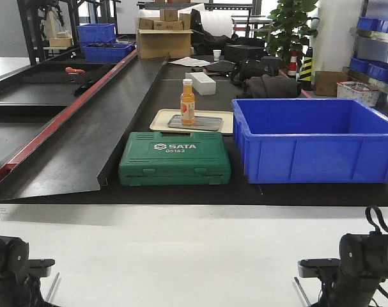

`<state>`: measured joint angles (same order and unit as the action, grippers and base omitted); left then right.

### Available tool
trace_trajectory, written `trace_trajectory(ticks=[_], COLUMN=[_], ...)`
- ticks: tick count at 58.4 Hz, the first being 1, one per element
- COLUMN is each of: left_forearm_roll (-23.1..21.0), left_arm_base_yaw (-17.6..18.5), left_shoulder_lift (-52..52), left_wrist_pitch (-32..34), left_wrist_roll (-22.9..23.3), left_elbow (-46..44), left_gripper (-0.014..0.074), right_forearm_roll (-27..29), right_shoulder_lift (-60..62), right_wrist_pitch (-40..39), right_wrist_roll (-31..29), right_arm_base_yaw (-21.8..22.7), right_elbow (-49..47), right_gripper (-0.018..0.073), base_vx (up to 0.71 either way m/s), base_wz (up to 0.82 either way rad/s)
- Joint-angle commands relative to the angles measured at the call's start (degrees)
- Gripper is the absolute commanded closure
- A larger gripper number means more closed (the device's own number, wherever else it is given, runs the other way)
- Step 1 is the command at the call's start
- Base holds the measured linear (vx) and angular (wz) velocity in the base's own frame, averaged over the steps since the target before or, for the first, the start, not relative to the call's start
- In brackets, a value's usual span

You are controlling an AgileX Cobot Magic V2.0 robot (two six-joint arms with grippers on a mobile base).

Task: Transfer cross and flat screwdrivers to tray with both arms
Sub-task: 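Lift both held screwdrivers upright off the table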

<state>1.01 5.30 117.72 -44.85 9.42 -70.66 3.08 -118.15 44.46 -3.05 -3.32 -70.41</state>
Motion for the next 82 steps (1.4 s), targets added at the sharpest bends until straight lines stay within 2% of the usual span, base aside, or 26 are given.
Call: trace_trajectory(ticks=[1, 5, 11, 19, 50, 62, 82], left_forearm_roll=[0.2, 0.1, 0.2, 0.2, 0.2, 0.2, 0.2], left_arm_base_yaw=[-0.1, -0.1, -0.1, -0.1, 0.0, 0.1, 0.3], left_shoulder_lift=[-2.1, -2.1, -2.1, -2.0, -5.2, -12.6, -29.0], left_wrist_pitch=[1.1, 1.1, 1.2, 1.2, 2.4, 4.6, 5.5], left_wrist_roll=[1.0, 1.0, 1.0, 0.9, 0.8, 0.7, -1.2], left_elbow=[-1.2, -1.2, -1.2, -1.2, -1.2, -1.2, -1.2], left_gripper=[0.0110, 0.0174, 0.0322, 0.0603, 0.0599, 0.0596, 0.0596], right_forearm_roll=[2.2, 2.3, 2.4, 2.4, 2.4, 3.2, 3.5], right_shoulder_lift=[0.6, 0.6, 0.6, 0.6, 4.5, 12.2, 31.9], right_wrist_pitch=[0.7, 0.7, 0.6, 0.6, -0.9, -2.6, -7.4], right_wrist_roll=[-0.3, -0.3, -0.3, -0.3, -0.3, 0.3, 0.3], right_arm_base_yaw=[0.0, 0.0, 0.0, 0.0, 0.0, 0.0, 0.0], right_elbow=[-0.1, -0.1, -0.1, -0.1, -0.1, -0.1, -0.1], right_gripper=[0.0567, 0.0567, 0.0567, 0.0567, 0.0567, 0.0567, 0.0567], base_vx=[0.00, 0.00, 0.00, 0.00, 0.00, 0.00, 0.00], base_wz=[0.00, 0.00, 0.00, 0.00, 0.00, 0.00, 0.00])
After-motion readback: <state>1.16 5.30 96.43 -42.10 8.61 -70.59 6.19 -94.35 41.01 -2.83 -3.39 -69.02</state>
